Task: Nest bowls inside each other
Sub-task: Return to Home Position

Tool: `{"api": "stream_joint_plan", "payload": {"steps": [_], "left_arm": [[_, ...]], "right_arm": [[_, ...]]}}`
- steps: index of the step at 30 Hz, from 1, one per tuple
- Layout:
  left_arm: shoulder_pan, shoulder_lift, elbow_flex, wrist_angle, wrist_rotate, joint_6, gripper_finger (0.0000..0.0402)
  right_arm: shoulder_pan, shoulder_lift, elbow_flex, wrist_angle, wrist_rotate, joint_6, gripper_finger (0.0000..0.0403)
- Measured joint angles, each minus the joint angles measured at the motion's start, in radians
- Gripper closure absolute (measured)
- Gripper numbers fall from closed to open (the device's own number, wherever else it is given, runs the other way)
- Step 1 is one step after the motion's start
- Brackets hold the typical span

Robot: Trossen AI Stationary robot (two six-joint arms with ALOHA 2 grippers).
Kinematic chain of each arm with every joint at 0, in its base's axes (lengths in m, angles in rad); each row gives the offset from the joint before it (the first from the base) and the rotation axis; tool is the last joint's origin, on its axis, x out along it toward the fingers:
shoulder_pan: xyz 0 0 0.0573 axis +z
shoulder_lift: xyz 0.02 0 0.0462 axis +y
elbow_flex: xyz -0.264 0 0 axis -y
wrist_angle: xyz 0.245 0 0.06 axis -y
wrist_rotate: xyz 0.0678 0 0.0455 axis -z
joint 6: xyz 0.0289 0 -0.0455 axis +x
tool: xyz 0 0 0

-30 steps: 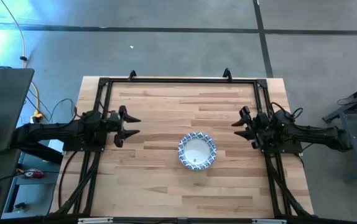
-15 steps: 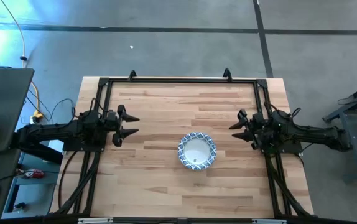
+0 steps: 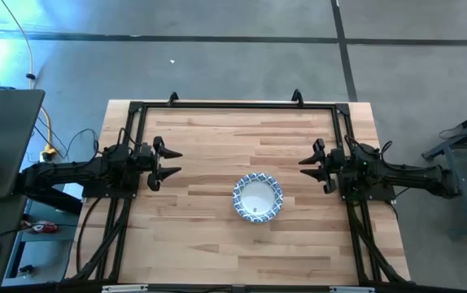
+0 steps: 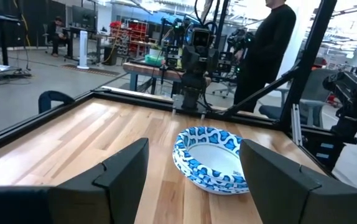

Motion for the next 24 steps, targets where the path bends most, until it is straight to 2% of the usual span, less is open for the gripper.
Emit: {"api": "stream_joint_plan", "payload": {"steps": [6,14,24], "left_arm": [[0.000,0.000,0.000,0.007,0.000,0.000,0.0161],[0.000,0.000,0.000,0.010,0.000,0.018,0.0161],[0.000,0.000,0.000,0.015,0.018,0.150,0.0161]], "right_arm": [[0.000,0.000,0.000,-0.002,0.053,-0.020,0.0284],[0.000,0.000,0.000,-0.002,0.071,-0.026,0.0284],[0.000,0.000,0.000,-0.009,0.073,-0.078,0.0284]]}}
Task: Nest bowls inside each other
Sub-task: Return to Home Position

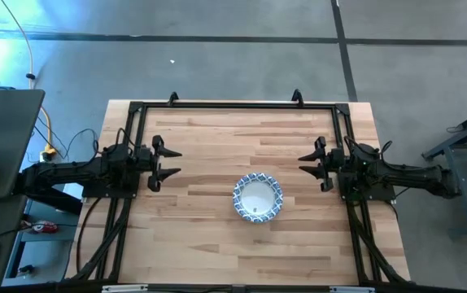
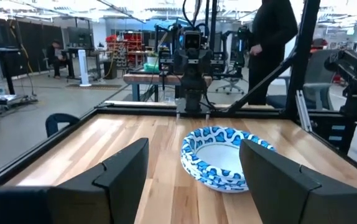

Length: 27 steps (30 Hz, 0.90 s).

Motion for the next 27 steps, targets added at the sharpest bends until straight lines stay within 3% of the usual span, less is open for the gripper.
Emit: {"api": "stream_joint_plan", "payload": {"steps": [11,21,27], "left_arm": [[0.000,0.000,0.000,0.018,-0.024,-0.063,0.0161],[0.000,0.000,0.000,0.018,0.092,-0.114,0.0161],[0.000,0.000,0.000,0.022,0.090,-0.138,0.0161]], "right_arm": [[0.000,0.000,0.000,-0.022,0.001,0.000,0.0284],[0.000,0.000,0.000,-0.046,0.000,0.008,0.0284],[0.000,0.000,0.000,-0.005,0.000,0.008,0.0284]]}}
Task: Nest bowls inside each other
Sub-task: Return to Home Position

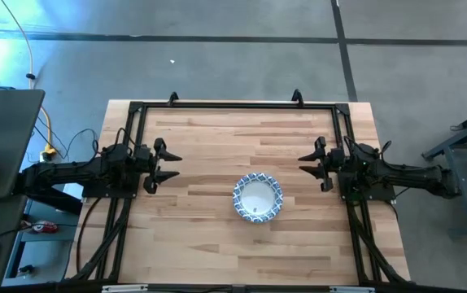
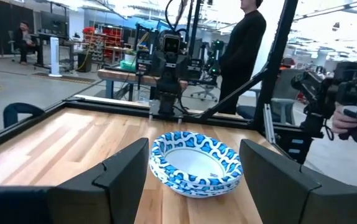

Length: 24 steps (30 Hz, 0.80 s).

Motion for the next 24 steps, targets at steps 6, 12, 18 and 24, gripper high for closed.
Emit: {"api": "stream_joint_plan", "payload": {"steps": [6,12,18,24], "left_arm": [[0.000,0.000,0.000,-0.001,-0.014,0.080,0.0161],[0.006,0.000,0.000,-0.001,-0.059,0.173,0.0161],[0.006,0.000,0.000,-0.007,-0.071,0.144,0.0161],[0.006,0.000,0.000,-0.007,-0.071,0.139,0.0161]], "right_arm": [[0.000,0.000,0.000,-0.001,0.109,-0.001,0.0284],[0.000,0.000,0.000,-0.002,0.171,-0.009,0.0284],[0.000,0.000,0.000,-0.038,0.184,-0.001,0.0284],[0.000,0.000,0.000,-0.041,0.184,-0.001,0.0284]]}}
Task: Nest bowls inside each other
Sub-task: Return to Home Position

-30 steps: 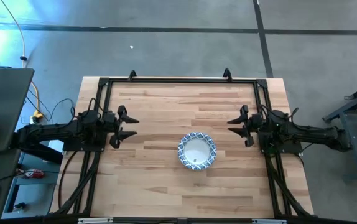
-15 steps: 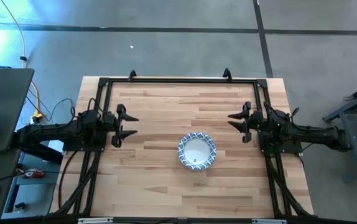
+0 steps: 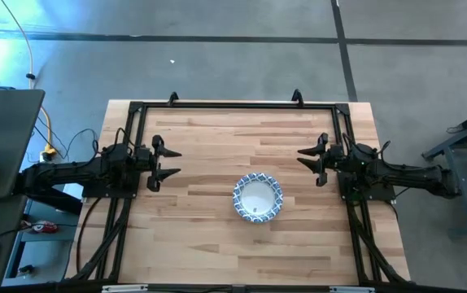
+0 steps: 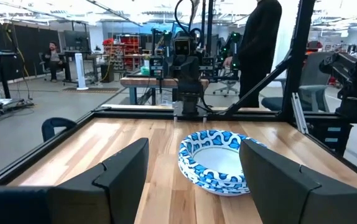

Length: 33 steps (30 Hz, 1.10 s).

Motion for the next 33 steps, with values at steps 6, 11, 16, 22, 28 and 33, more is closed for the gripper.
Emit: {"api": "stream_joint_plan", "payload": {"steps": [6,11,16,22,28,33], "left_arm": [[0.000,0.000,0.000,0.000,0.000,0.000,0.0161],[0.000,0.000,0.000,0.000,0.000,0.000,0.0161],[0.000,0.000,0.000,0.000,0.000,0.008,0.0161],[0.000,0.000,0.000,0.000,0.000,0.018,0.0161],[0.000,0.000,0.000,0.001,0.000,0.016,0.0161],[0.000,0.000,0.000,0.001,0.001,0.000,0.0161]], "right_arm": [[0.000,0.000,0.000,0.000,-0.034,0.000,0.0284],[0.000,0.000,0.000,0.000,-0.046,0.000,0.0284],[0.000,0.000,0.000,-0.005,-0.064,0.046,0.0284],[0.002,0.000,0.000,-0.028,-0.121,0.151,0.0284],[0.058,0.000,0.000,-0.015,-0.101,0.150,0.0284],[0.130,0.000,0.000,-0.018,-0.034,0.123,0.0284]]}}
